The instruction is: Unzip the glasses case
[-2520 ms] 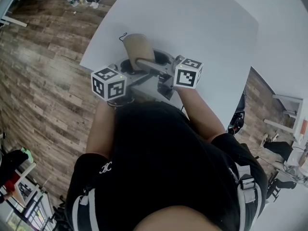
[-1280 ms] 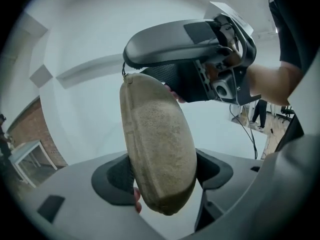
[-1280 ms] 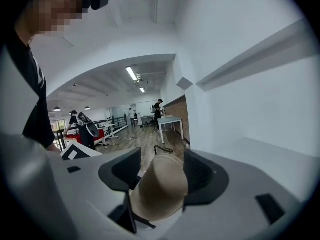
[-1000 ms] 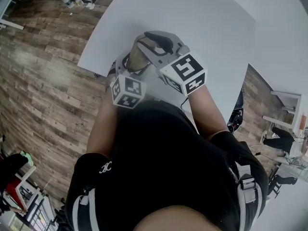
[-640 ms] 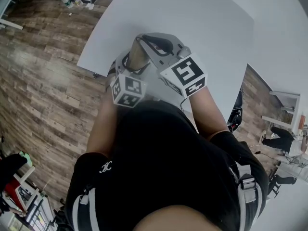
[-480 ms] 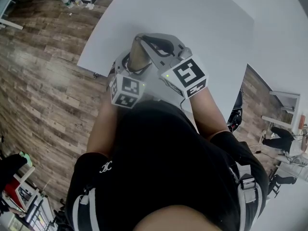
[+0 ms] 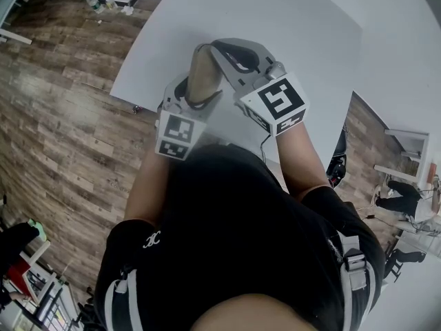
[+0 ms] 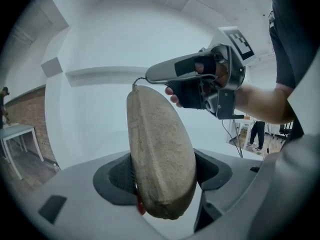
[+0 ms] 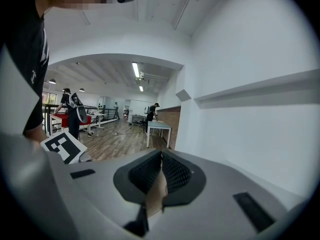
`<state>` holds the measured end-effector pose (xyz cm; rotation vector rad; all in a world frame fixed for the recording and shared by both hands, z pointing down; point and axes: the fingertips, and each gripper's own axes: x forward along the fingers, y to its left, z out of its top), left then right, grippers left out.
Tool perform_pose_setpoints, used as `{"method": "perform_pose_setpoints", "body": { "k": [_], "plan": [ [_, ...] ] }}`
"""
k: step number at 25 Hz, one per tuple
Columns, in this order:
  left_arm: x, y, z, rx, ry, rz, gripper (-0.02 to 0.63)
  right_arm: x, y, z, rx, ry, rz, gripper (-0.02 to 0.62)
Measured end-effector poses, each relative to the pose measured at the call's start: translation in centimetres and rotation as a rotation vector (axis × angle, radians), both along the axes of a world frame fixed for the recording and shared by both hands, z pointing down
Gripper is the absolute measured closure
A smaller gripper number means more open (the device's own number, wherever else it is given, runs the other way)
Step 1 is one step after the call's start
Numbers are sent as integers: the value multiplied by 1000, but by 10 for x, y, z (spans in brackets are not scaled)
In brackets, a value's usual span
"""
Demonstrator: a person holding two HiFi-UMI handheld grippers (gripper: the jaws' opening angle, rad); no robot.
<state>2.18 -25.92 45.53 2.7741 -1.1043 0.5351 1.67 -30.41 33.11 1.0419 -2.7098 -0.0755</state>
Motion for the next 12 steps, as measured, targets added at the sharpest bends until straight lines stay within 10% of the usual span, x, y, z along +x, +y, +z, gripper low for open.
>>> {"method": "perform_pose_setpoints", "body": {
  "k": [12],
  "plan": [
    [17, 19, -29, -2, 207, 187, 276, 6, 8, -25, 20, -93, -66, 575]
  ]
}}
